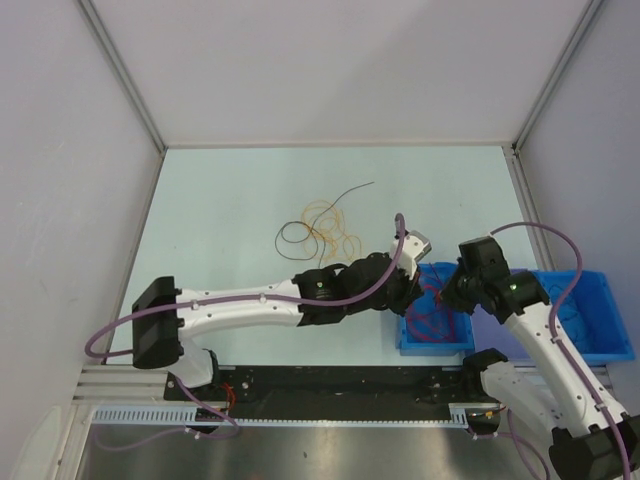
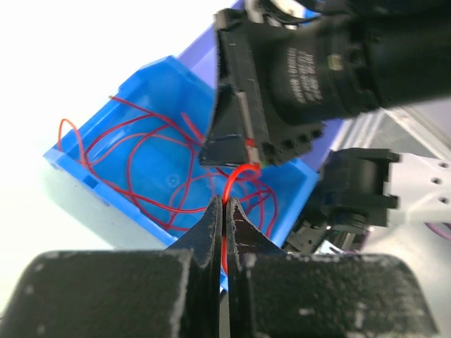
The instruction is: Untangle the cables
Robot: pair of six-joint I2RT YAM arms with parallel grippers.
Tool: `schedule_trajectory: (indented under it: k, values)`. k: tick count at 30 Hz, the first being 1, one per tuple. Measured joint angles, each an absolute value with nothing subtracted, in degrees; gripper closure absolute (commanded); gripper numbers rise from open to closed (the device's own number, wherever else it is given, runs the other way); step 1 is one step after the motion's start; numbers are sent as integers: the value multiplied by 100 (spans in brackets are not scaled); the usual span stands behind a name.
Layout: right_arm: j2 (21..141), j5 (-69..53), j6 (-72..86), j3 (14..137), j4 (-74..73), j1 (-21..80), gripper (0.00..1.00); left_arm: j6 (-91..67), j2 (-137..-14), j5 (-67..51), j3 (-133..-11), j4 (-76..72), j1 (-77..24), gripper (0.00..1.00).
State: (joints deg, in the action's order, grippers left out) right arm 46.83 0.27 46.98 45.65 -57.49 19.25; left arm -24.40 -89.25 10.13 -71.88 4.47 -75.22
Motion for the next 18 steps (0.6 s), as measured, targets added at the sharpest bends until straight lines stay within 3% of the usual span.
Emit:
schedule_trajectory:
  k: [6,14,18]
  values:
    - [4322,64,4890,4414,-5747,1914,66,-2458,-9520,1271,-7907,998,-7522,100]
    - [4219,-51,4842,4438,-5688,1835,46,-2499,-9865,1345,-8191,1286,-7522,100]
    - [4346,45,4681,4606,-5769,1763,20,-2499,-9924,1393,-8272,1326,-7513,100]
